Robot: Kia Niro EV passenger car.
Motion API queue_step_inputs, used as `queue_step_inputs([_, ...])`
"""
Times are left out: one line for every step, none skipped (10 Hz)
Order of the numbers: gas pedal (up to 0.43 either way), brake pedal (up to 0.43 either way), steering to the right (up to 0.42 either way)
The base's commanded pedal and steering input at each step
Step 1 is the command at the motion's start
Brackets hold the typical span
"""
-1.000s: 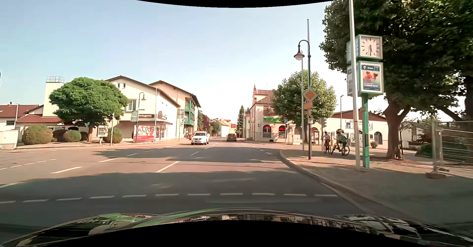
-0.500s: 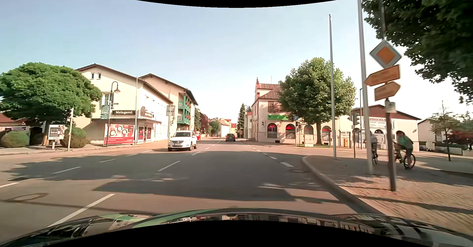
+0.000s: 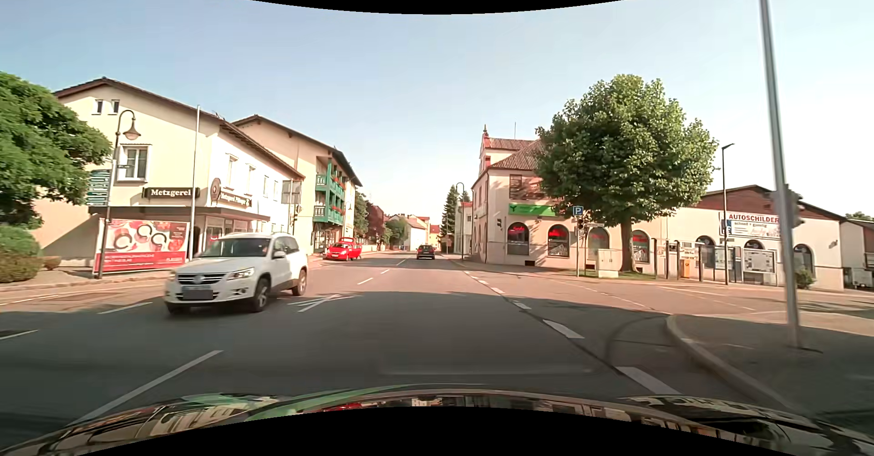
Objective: Follow the waypoints while adhering to traffic rules and regulations
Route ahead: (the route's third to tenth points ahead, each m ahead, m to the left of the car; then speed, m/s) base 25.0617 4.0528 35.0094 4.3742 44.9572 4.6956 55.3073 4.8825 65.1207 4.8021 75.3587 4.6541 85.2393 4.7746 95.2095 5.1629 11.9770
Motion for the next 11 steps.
queue_step_inputs([0.177,0.000,-0.009])
queue_step_inputs([0.177,0.000,-0.011])
queue_step_inputs([0.177,0.000,-0.014])
queue_step_inputs([0.177,0.000,-0.014])
queue_step_inputs([0.169,0.000,-0.014])
queue_step_inputs([0.169,0.000,-0.014])
queue_step_inputs([0.169,0.000,-0.013])
queue_step_inputs([0.169,0.000,-0.013])
queue_step_inputs([0.169,0.000,-0.012])
queue_step_inputs([0.169,0.000,-0.011])
queue_step_inputs([0.169,0.000,-0.011])
